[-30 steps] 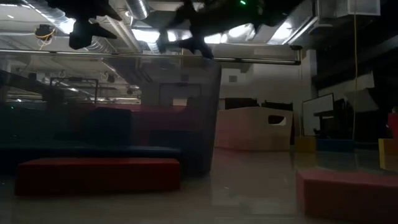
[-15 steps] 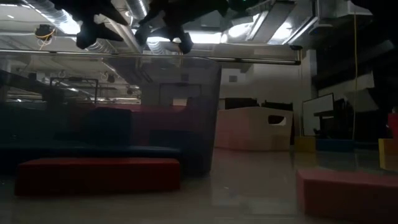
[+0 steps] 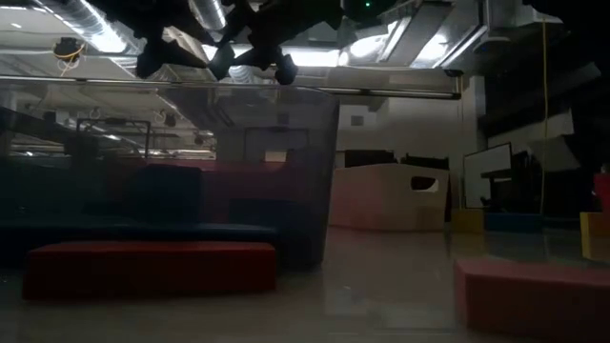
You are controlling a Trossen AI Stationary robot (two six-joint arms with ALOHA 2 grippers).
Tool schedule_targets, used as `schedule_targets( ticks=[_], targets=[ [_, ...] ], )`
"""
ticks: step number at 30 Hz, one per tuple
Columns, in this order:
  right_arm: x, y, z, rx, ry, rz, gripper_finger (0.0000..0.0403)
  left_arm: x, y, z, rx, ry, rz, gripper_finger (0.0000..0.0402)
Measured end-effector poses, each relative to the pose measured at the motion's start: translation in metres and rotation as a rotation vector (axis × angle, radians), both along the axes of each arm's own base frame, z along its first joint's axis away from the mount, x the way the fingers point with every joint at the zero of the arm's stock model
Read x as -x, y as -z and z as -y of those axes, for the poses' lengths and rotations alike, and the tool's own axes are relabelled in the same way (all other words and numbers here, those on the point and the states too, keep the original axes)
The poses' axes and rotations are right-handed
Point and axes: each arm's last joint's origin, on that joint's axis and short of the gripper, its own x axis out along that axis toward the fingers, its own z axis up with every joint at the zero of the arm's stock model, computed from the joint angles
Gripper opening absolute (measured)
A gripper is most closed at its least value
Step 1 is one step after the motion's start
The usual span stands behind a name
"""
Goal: Sort blocks
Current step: Put the green block into the bottom green bin
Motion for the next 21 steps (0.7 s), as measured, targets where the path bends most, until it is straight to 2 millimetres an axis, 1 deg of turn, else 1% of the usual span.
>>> schedule_targets(
  ticks=[8,10,14,17,21],
  targets=[
    [0.0,-0.001,0.0,-0.001,0.001,0.008,0.0138,-0.023,0.013,-0.009,0.006,-0.017,-0.058,0.0182],
    [0.0,0.002,0.0,-0.007,0.003,0.0,0.0138,-0.025,0.013,-0.01,0.001,-0.021,-0.058,0.0182],
    [0.0,0.002,0.001,-0.008,0.005,0.003,0.0138,-0.022,0.01,-0.011,-0.048,-0.051,-0.058,0.0176],
    [0.0,0.002,0.001,-0.008,0.006,0.006,0.0138,-0.022,0.01,-0.01,-0.064,-0.052,-0.062,0.0152],
    [0.0,0.002,0.001,-0.008,0.009,0.003,0.0138,-0.022,0.01,-0.01,-0.065,-0.055,-0.064,0.0096]
  ],
)
